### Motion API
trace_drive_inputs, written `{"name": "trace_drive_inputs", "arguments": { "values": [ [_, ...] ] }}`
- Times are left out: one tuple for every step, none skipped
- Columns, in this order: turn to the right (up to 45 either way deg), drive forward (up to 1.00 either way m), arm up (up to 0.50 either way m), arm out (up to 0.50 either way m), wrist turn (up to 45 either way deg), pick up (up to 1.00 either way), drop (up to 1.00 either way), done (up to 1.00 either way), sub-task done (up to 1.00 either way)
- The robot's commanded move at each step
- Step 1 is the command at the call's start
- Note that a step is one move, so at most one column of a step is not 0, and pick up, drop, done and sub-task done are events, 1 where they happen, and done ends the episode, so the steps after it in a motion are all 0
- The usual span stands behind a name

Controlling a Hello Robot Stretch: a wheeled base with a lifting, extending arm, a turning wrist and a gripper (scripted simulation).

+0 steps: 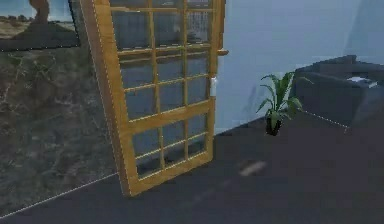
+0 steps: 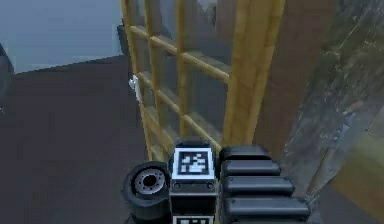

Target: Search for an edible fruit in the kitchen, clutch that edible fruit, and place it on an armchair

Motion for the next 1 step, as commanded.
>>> {"name": "trace_drive_inputs", "arguments": {
  "values": [
    [45.0,0.00,0.00,0.00,0.0,0.00,0.00,0.00,0.00]
  ]
}}
